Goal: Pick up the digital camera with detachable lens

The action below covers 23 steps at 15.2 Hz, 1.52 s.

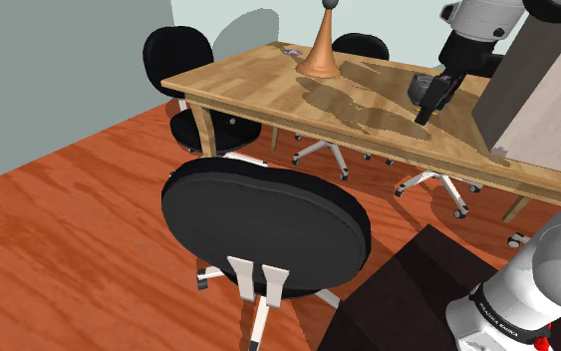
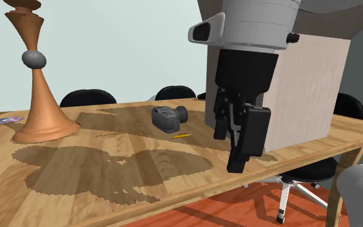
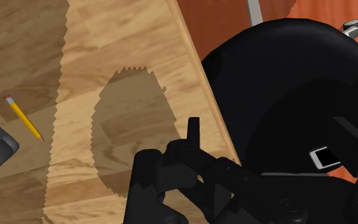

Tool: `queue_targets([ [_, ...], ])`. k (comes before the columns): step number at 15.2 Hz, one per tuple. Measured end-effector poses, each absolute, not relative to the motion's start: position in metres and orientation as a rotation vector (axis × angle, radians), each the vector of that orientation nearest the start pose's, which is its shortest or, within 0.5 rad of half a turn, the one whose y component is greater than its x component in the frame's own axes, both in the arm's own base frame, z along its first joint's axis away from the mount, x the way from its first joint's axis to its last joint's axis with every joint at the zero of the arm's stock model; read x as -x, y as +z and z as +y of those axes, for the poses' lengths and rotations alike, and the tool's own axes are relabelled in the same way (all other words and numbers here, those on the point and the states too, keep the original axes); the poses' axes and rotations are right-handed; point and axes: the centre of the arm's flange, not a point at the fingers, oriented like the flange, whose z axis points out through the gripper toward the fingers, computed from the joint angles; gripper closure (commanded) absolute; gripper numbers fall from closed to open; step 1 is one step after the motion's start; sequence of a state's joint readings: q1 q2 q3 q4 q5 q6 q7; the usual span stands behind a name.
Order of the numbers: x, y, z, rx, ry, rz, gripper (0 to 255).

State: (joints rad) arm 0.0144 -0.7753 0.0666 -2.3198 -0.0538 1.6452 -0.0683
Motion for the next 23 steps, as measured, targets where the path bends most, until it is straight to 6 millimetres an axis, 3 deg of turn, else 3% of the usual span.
queue_targets([
  [2, -0.317, 0.611, 0.022, 3.232, -0.155, -0.228, 0],
  [4, -0.322, 0.612, 0.004, 3.234, -0.133, -0.27, 0],
  [17, -0.365, 0.606, -0.162, 3.221, 0.043, -0.612, 0],
  [23, -0.401, 0.602, -0.227, 3.198, 0.125, -0.773, 0],
])
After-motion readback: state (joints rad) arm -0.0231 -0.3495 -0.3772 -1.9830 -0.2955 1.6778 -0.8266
